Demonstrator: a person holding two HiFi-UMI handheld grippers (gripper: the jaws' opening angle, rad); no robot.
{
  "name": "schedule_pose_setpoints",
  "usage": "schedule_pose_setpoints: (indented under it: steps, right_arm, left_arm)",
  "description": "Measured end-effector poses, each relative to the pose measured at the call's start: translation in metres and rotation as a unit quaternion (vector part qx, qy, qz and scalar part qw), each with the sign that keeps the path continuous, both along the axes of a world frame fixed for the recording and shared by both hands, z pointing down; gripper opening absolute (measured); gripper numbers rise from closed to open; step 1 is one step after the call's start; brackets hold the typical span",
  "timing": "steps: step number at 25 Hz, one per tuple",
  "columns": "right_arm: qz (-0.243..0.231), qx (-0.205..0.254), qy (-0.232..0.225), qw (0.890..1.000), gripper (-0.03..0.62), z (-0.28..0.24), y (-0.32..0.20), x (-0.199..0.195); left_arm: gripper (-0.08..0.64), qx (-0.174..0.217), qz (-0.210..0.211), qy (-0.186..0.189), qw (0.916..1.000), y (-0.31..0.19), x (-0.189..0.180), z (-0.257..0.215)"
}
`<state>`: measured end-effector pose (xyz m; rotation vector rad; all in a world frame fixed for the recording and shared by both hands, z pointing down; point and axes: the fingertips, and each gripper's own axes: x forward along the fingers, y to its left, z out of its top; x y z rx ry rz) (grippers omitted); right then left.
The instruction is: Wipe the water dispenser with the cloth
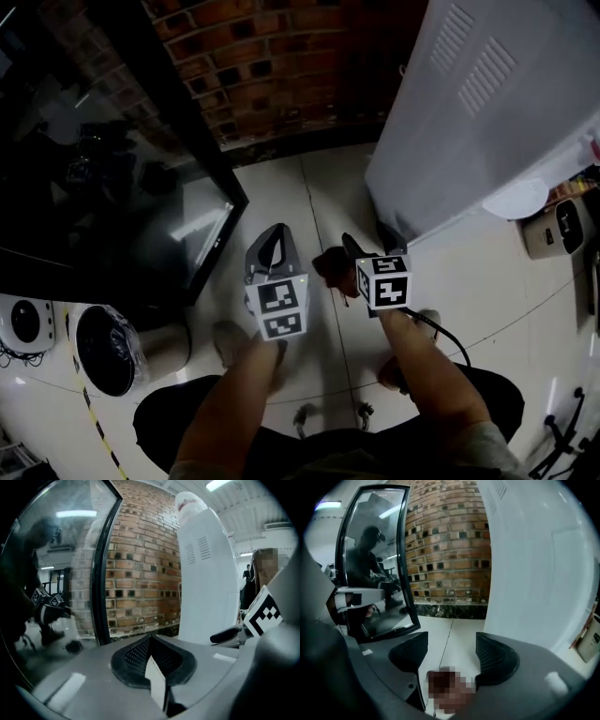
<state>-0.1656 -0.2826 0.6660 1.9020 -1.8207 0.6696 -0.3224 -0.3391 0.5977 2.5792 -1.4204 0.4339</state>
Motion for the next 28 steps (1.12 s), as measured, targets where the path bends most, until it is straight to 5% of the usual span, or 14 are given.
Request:
schedule_pose_setpoints:
  steps: [7,18,21,25,28]
  right_arm:
    - [-0.012,-0.096,-0.023,0.995,0.396,0.118,0.007,-0.018]
    - [-0.031,-0.218,-0.021,0.975,0.383,0.218,0.029,-0.026]
    - [-0.029,-0.247,-0.029,0.968,0.312,0.234,0.041,-0.025]
    - [-0.023,-0.251,-0.068,0.965,0.132,0.235,0.05,-0.031]
    - [-0.023,-0.238,-0.061,0.969,0.094,0.216,0.05,-0.026]
  left_arm:
    - [0.0,-0.045,0.002,-0.032,0.9985,-0.002,-0.006,0.061]
    - [0.0,-0.081,0.01,-0.054,0.9952,0.0,-0.013,0.102]
    - [0.0,-0.085,-0.001,-0.058,0.9947,-0.003,-0.024,0.103]
    - [0.0,-0.082,-0.005,-0.065,0.9945,-0.006,-0.029,0.094]
    - [0.0,-0.064,0.003,-0.058,0.9962,-0.01,-0.02,0.072]
